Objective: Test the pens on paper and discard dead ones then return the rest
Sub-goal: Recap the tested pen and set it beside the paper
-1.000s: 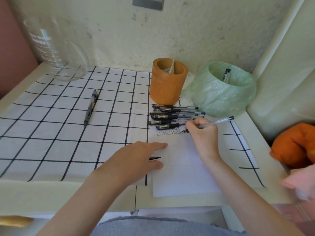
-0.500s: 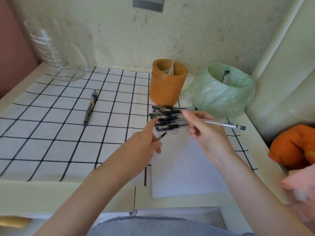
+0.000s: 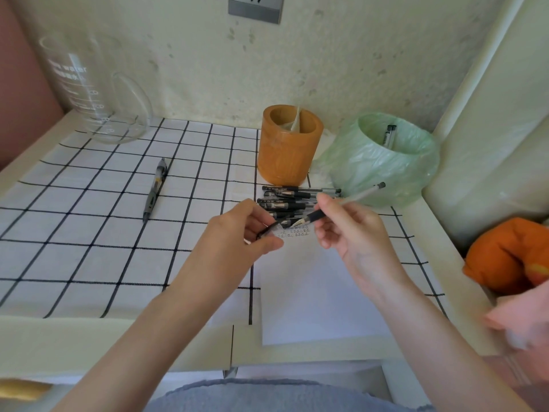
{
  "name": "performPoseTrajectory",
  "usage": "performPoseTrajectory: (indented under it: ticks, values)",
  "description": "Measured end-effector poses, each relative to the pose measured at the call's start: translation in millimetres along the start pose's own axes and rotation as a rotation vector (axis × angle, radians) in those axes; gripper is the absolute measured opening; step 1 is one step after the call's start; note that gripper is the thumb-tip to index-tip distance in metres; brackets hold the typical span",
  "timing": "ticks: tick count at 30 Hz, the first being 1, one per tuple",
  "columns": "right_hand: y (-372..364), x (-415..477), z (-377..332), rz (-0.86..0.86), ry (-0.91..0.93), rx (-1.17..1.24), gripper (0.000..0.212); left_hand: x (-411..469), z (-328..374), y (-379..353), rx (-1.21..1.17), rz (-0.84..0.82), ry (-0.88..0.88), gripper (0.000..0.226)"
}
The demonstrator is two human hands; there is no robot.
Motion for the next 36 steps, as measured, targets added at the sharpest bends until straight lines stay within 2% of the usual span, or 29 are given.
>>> performPoseTrajectory:
  ticks: [5,10,13,16,27,36]
  values:
    - [-4,1,4,-0.001,0.012,-0.074,0.021,-1,5,-1,0.004,0.002,-0.038,0.021]
    - [-15,-4,7,-0.135,-0.013,-0.124,0.024,-2,5,-1,0.039,0.005,-0.041,0.02]
    - [-16,-6,8,-0.17,-0.046,-0.134,0.024,-1,-2,0,0.074,0.006,-0.004,0.01]
    - [-15,-5,9,-0.18,-0.066,-0.136,0.019,-2,-3,-2,0.135,-0.019,-0.02,0.007]
    - [-16,-9,17,-0.187,-0.097,-0.108,0.019,-8,-3,-6,0.251,0.03,-0.067,0.02]
    - [-31,-5,27,-0.147,-0.182,0.04,0.017,-1,-3,2,0.3,0.059,-0.029,0.017]
Point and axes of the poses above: each hand's wrist, its own x-axis towards the middle knuckle, its own y-axis out of the back of the hand, z = x × y, the point moved 6 cm from there along x, towards the middle knuckle, and after that the axes turned 6 degrees about x, right-handed, at the moved point
